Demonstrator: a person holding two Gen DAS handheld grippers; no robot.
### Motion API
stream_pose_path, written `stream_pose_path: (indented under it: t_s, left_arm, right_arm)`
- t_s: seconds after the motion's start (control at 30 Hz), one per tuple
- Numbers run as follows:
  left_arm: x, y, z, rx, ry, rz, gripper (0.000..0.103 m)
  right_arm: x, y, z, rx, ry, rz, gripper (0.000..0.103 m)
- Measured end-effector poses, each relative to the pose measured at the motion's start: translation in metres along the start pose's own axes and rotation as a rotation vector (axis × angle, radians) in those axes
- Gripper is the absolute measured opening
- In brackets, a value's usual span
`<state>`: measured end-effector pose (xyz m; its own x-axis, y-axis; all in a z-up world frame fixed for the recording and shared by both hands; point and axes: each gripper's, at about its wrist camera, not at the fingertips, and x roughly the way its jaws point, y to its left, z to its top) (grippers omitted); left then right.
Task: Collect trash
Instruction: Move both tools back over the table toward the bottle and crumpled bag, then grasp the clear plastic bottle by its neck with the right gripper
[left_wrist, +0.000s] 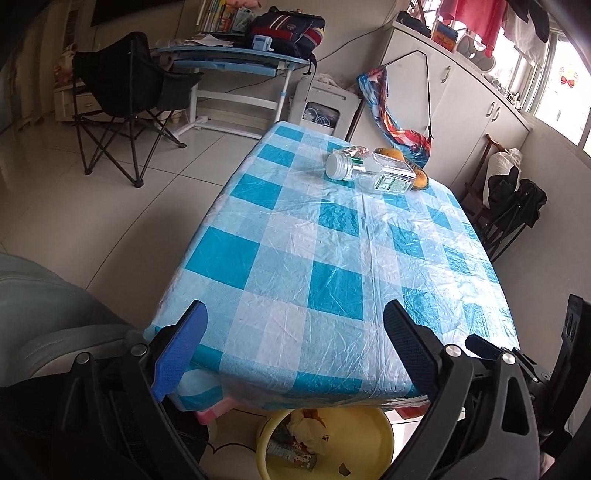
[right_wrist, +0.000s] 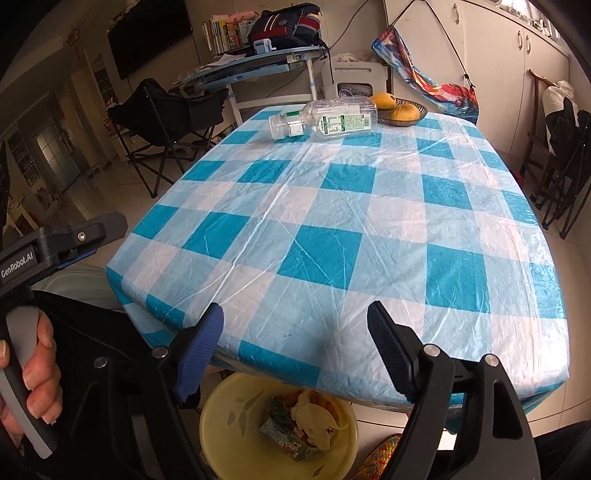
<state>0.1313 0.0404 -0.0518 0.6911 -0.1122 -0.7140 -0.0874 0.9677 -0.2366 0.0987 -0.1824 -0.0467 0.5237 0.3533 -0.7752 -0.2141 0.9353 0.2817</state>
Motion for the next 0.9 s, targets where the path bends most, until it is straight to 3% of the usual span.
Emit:
stream_pose_path:
  t_s: [0.27,0.37,0.53,0.7,0.8,0.9]
  left_arm:
    - [0.01,0.01,0.011,-0.072,0.011,-0.002,0.093]
    - [0.01,0.014,0.014,-0.089,0.006,-0.005,0.093]
    - [0.015,0.026,0.026,-0.137,0.004,-0.003,0.093]
    - [0.02,0.033,0.037,-0.176,0.014,-0.013,0.093]
    - [0.025,0.036,0.04,-0.186,0.03,-0.019,0.093]
    - [0.028,0.04,0.043,-0.2,0.041,-0.023,0.093]
  right_arm:
    - [0.042,-0.007,0.088,0.205,-0.054,0.006,0.079]
    - [0.067,-0.004,0.122,0.287,-0.086,-0.041,0.083]
    - [0.119,-0.004,0.175,0.431,-0.062,-0.068,0.083]
    - [0.164,-0.015,0.199,0.596,-0.024,-0.179,0.086]
    - [0.176,-0.015,0.204,0.57,-0.024,-0.268,0.089]
    - [0.176,-0.013,0.2,0.475,-0.029,-0.267,0.09]
